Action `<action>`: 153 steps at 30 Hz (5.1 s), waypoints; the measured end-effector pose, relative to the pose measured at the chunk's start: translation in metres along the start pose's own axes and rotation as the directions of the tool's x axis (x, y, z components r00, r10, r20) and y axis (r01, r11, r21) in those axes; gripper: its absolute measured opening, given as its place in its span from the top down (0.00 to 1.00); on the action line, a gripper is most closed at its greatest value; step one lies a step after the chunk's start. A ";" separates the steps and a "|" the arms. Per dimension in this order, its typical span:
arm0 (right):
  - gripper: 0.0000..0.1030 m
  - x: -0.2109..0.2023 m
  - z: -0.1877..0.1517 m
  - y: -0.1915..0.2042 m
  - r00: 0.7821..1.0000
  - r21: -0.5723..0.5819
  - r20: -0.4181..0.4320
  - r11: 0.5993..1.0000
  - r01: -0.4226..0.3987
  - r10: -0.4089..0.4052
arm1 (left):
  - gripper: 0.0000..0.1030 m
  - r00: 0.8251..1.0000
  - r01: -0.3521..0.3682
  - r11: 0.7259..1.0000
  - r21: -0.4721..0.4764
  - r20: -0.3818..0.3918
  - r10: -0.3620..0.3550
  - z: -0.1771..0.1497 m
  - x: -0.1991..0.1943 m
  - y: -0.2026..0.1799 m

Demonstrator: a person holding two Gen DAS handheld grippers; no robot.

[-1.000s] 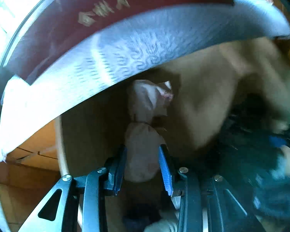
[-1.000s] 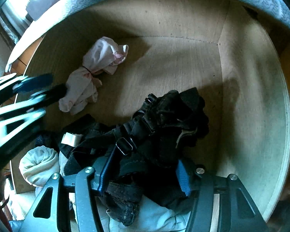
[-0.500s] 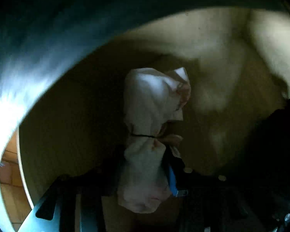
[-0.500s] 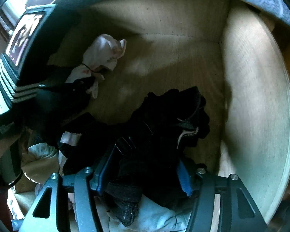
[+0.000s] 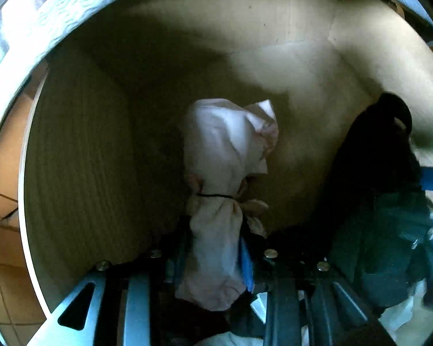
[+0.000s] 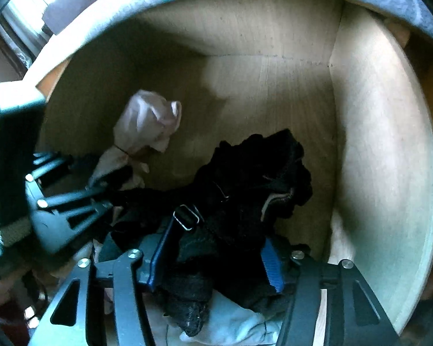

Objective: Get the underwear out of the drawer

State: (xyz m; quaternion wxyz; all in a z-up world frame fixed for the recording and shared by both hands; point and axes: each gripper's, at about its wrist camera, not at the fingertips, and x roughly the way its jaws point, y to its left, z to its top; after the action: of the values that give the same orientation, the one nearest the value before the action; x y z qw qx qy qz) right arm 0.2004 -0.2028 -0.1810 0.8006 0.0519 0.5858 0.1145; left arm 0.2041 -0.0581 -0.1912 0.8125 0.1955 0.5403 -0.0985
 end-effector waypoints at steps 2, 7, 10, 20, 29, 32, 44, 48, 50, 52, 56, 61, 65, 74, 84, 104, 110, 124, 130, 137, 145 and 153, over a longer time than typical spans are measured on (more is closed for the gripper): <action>0.52 -0.005 -0.002 0.001 1.000 -0.016 0.021 1.000 0.003 -0.002 | 0.70 1.000 0.008 1.000 -0.021 -0.006 -0.008 -0.002 0.002 0.004; 0.55 -0.022 -0.008 -0.002 0.999 0.003 0.036 0.999 -0.040 0.040 | 0.69 1.000 0.000 1.000 -0.013 -0.018 -0.001 -0.006 0.002 0.001; 0.57 -0.034 -0.010 -0.003 0.997 0.001 0.047 0.998 -0.056 0.056 | 0.69 1.000 0.008 1.000 -0.019 -0.017 -0.008 -0.005 0.004 0.005; 0.60 -0.091 -0.013 0.003 0.988 0.005 0.136 0.997 -0.081 0.080 | 0.69 1.000 0.010 1.000 -0.025 -0.018 -0.010 -0.001 0.006 -0.013; 0.61 -0.163 0.002 0.003 0.971 -0.021 0.228 0.997 -0.069 0.072 | 0.69 1.000 0.011 1.000 -0.025 -0.017 -0.011 -0.003 0.008 -0.021; 0.62 -0.208 0.018 0.001 0.957 -0.040 0.273 0.995 -0.095 0.102 | 0.69 1.000 0.010 1.000 -0.025 -0.017 -0.010 -0.004 0.008 -0.021; 0.97 -0.273 0.144 0.017 0.923 -0.165 0.361 0.983 -0.080 0.136 | 0.69 1.000 0.010 1.000 -0.026 -0.017 -0.011 -0.004 0.009 -0.022; 0.95 -0.222 0.128 0.039 0.972 -0.237 0.229 0.972 -0.001 0.057 | 0.68 1.000 0.009 1.000 -0.026 -0.017 -0.010 -0.003 0.006 -0.021; 0.76 -0.188 0.110 0.045 0.989 -0.254 0.148 0.966 0.052 -0.014 | 0.67 1.000 0.006 1.000 -0.026 -0.017 -0.006 -0.001 0.012 -0.025; 0.69 -0.146 0.090 0.044 0.998 -0.253 0.043 0.965 0.063 -0.054 | 0.67 1.000 0.007 1.000 -0.026 -0.017 -0.007 -0.001 0.016 -0.027; 0.52 -0.084 0.068 0.045 0.993 -0.284 -0.062 0.956 0.081 -0.103 | 0.67 1.000 0.007 1.000 -0.026 -0.017 -0.007 -0.002 0.015 -0.024; 0.31 -0.035 0.058 0.052 0.985 -0.348 -0.105 0.933 0.090 -0.134 | 0.67 1.000 0.006 1.000 -0.027 -0.016 -0.007 -0.002 0.015 -0.025; 0.24 -0.010 0.055 0.054 0.983 -0.342 -0.137 0.937 0.067 -0.120 | 0.67 1.000 0.006 1.000 -0.027 -0.016 -0.007 -0.002 0.015 -0.025; 0.34 0.027 0.051 0.046 0.981 -0.289 -0.159 0.955 0.061 -0.111 | 0.67 1.000 0.006 1.000 -0.026 -0.016 -0.006 0.001 0.018 -0.026; 0.46 -0.047 0.023 0.020 0.996 -0.152 -0.084 0.987 -0.043 0.030 | 0.66 1.000 0.005 1.000 -0.025 -0.016 -0.005 0.000 0.018 -0.026; 0.23 -0.052 0.009 0.032 0.985 -0.243 -0.118 0.966 0.093 -0.125 | 0.66 1.000 0.005 1.000 -0.026 -0.015 -0.005 0.000 0.019 -0.027; 0.12 -0.009 0.024 0.045 0.957 -0.385 -0.198 0.915 0.124 -0.213 | 0.66 1.000 0.004 1.000 -0.025 -0.015 -0.004 -0.002 0.020 -0.025; 0.34 -0.054 0.005 0.025 0.987 -0.277 -0.043 0.951 0.135 -0.152 | 0.66 1.000 0.003 1.000 -0.026 -0.014 -0.003 -0.005 0.021 -0.023; 0.34 -0.131 0.004 0.019 0.996 -0.198 0.074 0.978 0.070 -0.056 | 0.66 1.000 0.003 1.000 -0.026 -0.014 -0.003 -0.004 0.020 -0.024; 0.34 -0.228 0.046 0.019 0.968 -0.189 0.243 0.982 -0.019 0.065 | 0.65 1.000 0.002 1.000 -0.026 -0.014 -0.003 -0.003 0.020 -0.023; 0.34 -0.243 0.172 0.054 0.908 -0.195 0.417 0.971 0.141 -0.048 | 0.65 1.000 0.002 1.000 -0.027 -0.014 -0.002 -0.001 0.017 -0.025; 0.34 -0.158 0.289 0.070 0.929 -0.131 0.351 0.977 0.169 -0.114 | 0.65 1.000 0.002 1.000 -0.027 -0.014 -0.002 -0.002 0.017 -0.023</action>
State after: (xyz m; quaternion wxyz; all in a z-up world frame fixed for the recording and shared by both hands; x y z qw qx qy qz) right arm 0.4210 -0.1589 0.0691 0.8978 -0.0354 0.4293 0.0919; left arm 0.2010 -0.0773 -0.2124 0.8112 0.1848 0.5473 -0.0908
